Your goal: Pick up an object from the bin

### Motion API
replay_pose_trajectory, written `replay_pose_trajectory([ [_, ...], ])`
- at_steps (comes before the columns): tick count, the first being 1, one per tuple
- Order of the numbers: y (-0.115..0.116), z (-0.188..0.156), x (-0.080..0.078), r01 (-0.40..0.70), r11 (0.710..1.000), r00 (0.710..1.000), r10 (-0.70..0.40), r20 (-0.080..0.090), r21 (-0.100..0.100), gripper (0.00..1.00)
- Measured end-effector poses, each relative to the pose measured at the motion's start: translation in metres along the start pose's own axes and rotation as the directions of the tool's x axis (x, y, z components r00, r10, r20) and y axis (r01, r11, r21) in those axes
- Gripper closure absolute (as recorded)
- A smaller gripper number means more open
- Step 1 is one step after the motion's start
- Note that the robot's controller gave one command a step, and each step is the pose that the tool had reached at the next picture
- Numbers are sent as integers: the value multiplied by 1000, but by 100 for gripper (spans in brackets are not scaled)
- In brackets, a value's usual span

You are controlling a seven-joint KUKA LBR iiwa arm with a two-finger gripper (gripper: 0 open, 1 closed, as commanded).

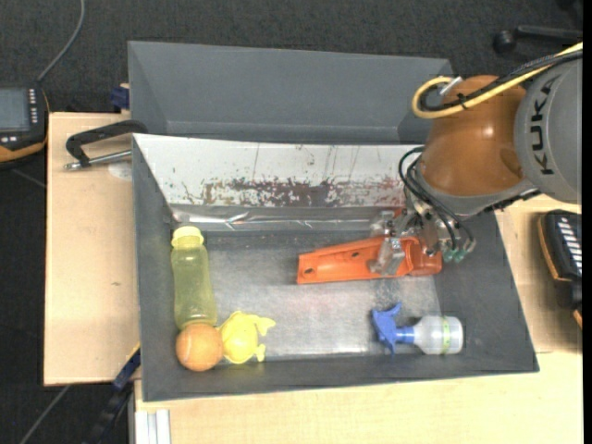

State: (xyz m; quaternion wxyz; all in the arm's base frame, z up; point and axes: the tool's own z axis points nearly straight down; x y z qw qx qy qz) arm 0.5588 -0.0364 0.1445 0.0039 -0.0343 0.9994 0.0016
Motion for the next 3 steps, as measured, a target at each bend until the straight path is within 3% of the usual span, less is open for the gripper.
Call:
replay_pose_trajectory([
  [1, -1, -26, -2, 9, 1000, 1000, -9, 5, 1, 100],
  [2, 4, -73, 3, 26, 1000, 1000, -26, -2, -1, 100],
  [3, 0, -150, -1, 33, 999, 999, -33, 5, 0, 100],
])
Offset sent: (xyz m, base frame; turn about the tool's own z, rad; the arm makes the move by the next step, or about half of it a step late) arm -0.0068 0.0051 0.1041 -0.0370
